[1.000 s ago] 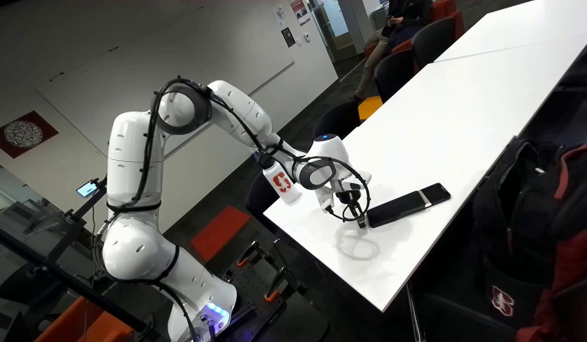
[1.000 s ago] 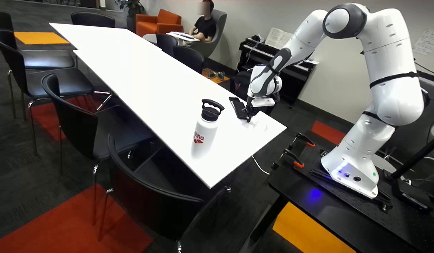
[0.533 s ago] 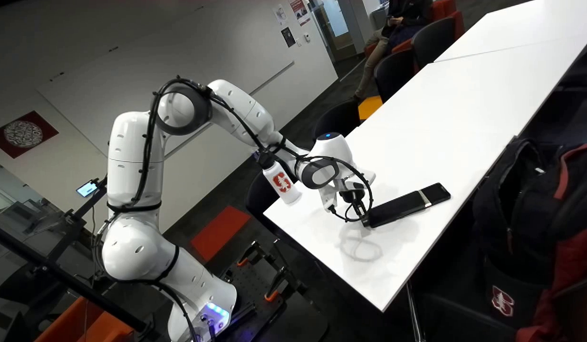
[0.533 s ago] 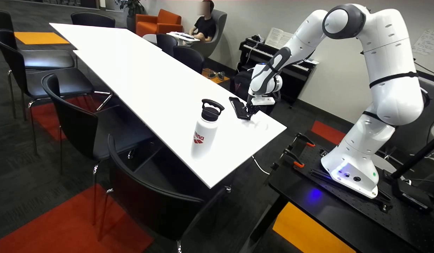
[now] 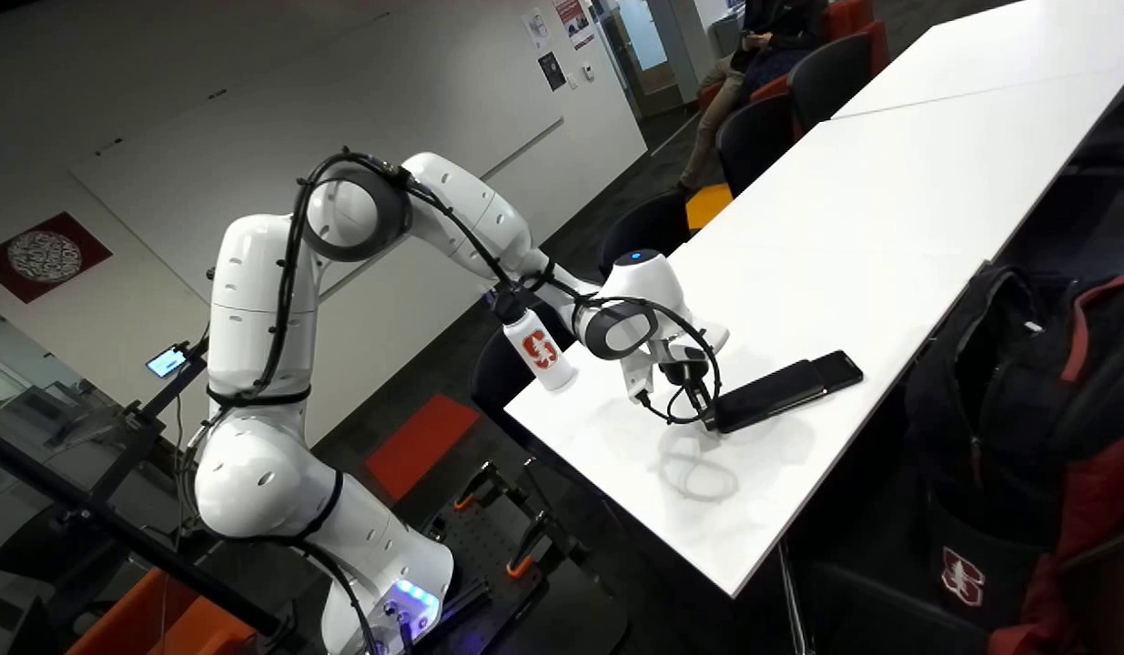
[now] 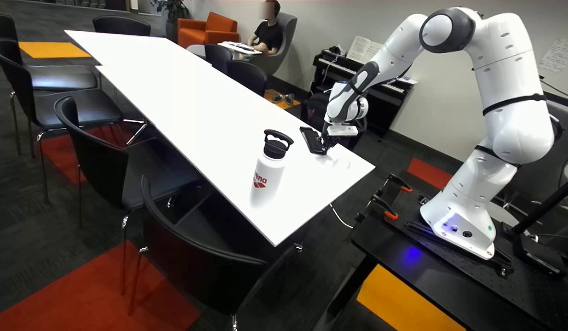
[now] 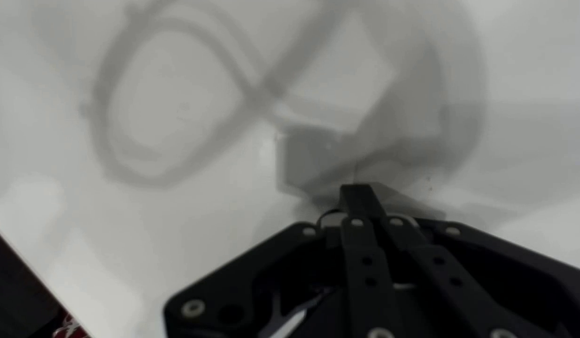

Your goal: Slide the cover over the calculator.

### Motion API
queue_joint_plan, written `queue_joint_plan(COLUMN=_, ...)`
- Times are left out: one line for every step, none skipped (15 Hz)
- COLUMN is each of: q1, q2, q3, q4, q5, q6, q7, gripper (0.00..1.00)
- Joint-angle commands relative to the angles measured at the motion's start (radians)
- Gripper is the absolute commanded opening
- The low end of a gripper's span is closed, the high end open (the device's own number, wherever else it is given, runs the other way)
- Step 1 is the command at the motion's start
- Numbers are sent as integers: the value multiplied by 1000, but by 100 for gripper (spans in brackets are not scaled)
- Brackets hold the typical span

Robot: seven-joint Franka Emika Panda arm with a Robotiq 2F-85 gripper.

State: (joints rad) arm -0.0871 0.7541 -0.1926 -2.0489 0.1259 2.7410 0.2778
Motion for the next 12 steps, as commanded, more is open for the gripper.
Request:
queue_joint_plan(q1=-7, q2=22, q3=-6, q4=38, q5=20, q6=-6, q7=28, gripper=0)
queue_joint_plan(q1=-9, q2=22, q3=-7, q4=40, q5=24, q6=-7, q7=29, gripper=0)
queue_joint_plan(q1=-10, q2=23, q3=-8, q4=43, q5=29, q6=-8, q7=31, gripper=0)
queue_joint_plan(q1=-14, q2=21, q3=-7, q4=45, q5=36, q6=-9, q7=30, gripper=0)
queue_joint_plan(q1=-18, q2=19, q3=-6, q4=45, q5=42, q6=-8, q7=30, gripper=0)
queue_joint_plan(q1=-22, q2=16, q3=-5, q4=46, q5=48, q6=-8, q7=29, gripper=0)
queue_joint_plan(q1=-27, q2=13, q3=-5, q4=48, q5=55, q6=-7, q7=29, gripper=0)
queue_joint_plan(q1=-31, q2=11, q3=-5, q4=51, q5=62, q6=-7, q7=29, gripper=0)
queue_joint_plan(q1=-37, q2=10, q3=-4, q4=55, q5=69, q6=-7, q7=29, gripper=0)
queue_joint_plan(q1=-43, q2=7, q3=-4, q4=61, q5=76, q6=-8, q7=30, gripper=0)
queue_joint_plan(q1=-50, q2=1, q3=-2, q4=63, q5=80, q6=-10, q7=26, gripper=0)
queue_joint_plan(q1=-57, q2=-7, q3=3, q4=59, q5=84, q6=-7, q7=20, gripper=0)
